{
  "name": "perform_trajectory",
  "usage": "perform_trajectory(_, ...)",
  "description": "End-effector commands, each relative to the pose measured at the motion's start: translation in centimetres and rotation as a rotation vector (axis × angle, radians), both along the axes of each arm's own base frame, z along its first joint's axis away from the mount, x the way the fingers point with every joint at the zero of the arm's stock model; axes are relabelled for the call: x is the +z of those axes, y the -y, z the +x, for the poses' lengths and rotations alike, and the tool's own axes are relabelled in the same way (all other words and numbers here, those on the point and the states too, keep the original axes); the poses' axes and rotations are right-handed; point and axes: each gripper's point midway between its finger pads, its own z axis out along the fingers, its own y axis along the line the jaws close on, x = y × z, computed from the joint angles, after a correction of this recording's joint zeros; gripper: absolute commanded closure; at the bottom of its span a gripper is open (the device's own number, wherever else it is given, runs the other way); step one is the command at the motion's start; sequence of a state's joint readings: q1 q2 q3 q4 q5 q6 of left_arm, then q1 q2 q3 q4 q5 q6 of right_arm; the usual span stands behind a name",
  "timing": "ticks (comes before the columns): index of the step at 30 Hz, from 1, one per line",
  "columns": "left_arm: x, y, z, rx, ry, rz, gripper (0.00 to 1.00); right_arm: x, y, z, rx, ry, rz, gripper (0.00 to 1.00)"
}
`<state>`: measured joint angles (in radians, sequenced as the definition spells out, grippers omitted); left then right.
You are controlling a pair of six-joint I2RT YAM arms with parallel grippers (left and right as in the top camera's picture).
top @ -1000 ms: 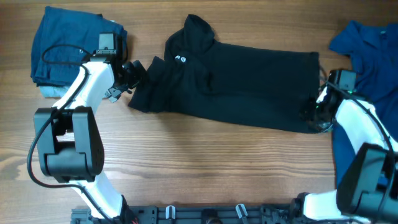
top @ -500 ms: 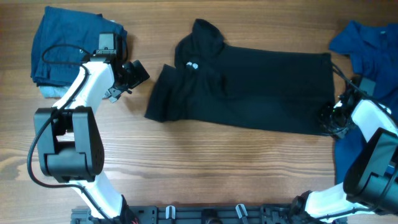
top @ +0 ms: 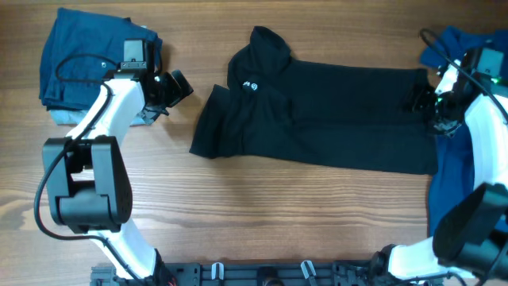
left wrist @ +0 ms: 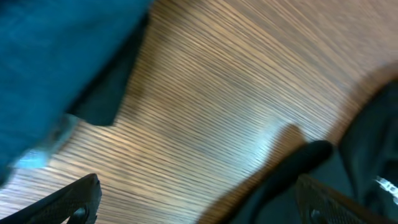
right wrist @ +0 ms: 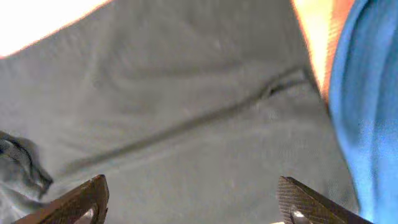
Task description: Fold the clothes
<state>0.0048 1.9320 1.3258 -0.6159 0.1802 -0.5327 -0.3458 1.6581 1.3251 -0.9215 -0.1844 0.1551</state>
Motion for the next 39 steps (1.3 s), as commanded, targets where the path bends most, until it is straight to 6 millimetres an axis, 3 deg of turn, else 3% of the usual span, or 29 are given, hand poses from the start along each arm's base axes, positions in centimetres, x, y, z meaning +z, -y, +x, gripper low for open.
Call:
perform_trajectory(1, 3.0, 4.3, 0.9, -0.195, 0.084, -0.199, 0.28, 1.4, 0.1, 1.2, 0.026, 0.070, -0.013, 0.11)
perform_trajectory(2, 4.0, 5.2, 1.3, -0.241, 0.106, -0.184, 0.50, 1.5, 0.2, 1.5, 0.026, 0.082, -0.017, 0.08)
perform_trajectory(3, 5.4, 6.3, 2.2, -0.272, 0.133, -0.118, 0.80, 1.5, 0.3, 1.7, 0.019, 0.090, -0.017, 0.01)
perform_trajectory(4, 6.5, 7.5, 3.0, -0.295, 0.167, -0.059, 0.91, 1.6, 0.3, 1.8, 0.019, 0.095, -0.019, 0.00)
perform_trajectory(6, 9.1, 11.3, 4.7, -0.353, 0.280, 0.065, 0.93, 1.6, 0.3, 1.8, 0.020, 0.098, -0.021, 0.00)
perform_trajectory(9, 10.2, 16.0, 5.6, -0.400, 0.403, 0.174, 0.88, 1.6, 0.3, 1.9, 0.020, 0.101, -0.022, 0.01)
perform_trajectory(11, 8.4, 17.5, 5.8, -0.418, 0.399, 0.208, 0.86, 1.6, 0.3, 1.9, 0.020, 0.100, -0.022, 0.00)
perform_trajectory(14, 3.5, 17.8, 6.9, -0.422, 0.350, 0.221, 0.85, 1.6, 0.3, 1.9, 0.020, 0.100, -0.022, 0.01)
perform_trajectory(16, -0.5, 17.4, 6.5, -0.430, 0.271, 0.237, 0.86, 1.6, 0.3, 1.9, 0.020, 0.101, -0.022, 0.00)
perform_trajectory(19, -3.8, 16.3, 5.5, -0.430, 0.181, 0.279, 0.87, 1.6, 0.3, 1.9, 0.019, 0.100, -0.022, 0.01)
perform_trajectory(20, -4.7, 14.5, 4.8, -0.411, 0.127, 0.347, 0.87, 1.6, 0.3, 1.9, 0.020, 0.100, -0.022, 0.00)
perform_trajectory(25, -6.2, 9.0, 1.7, -0.358, -0.070, 0.440, 0.92, 1.6, 0.3, 1.9, 0.019, 0.101, -0.022, 0.01)
perform_trajectory(28, -7.5, 4.6, -1.1, -0.312, -0.224, 0.453, 0.96, 1.6, 0.3, 1.9, 0.020, 0.101, -0.022, 0.01)
perform_trajectory(31, -7.8, 1.9, -2.7, -0.274, -0.312, 0.452, 0.96, 1.6, 0.3, 1.9, 0.020, 0.100, -0.022, 0.01)
perform_trajectory(33, -6.8, 1.9, -2.3, -0.270, -0.289, 0.451, 0.96, 1.6, 0.3, 1.9, 0.020, 0.100, -0.022, 0.01)
perform_trajectory(34, -5.2, 2.1, -1.4, -0.262, -0.243, 0.446, 0.96, 1.6, 0.3, 1.9, 0.019, 0.101, -0.022, 0.01)
perform_trajectory(36, 0.1, 3.1, 1.5, -0.236, -0.089, 0.415, 0.92, 1.6, 0.3, 1.9, 0.020, 0.100, -0.022, 0.00)
perform_trajectory(37, 4.9, 4.3, 3.7, -0.224, 0.045, 0.366, 0.79, 1.6, 0.3, 1.9, 0.020, 0.100, -0.022, 0.01)
perform_trajectory(38, 7.8, 4.9, 4.8, -0.217, 0.126, 0.339, 0.61, 1.6, 0.3, 1.9, 0.020, 0.101, -0.022, 0.01)
perform_trajectory(39, 10.6, 5.4, 5.9, -0.208, 0.210, 0.317, 0.36, 1.6, 0.3, 1.9, 0.019, 0.100, -0.022, 0.01)
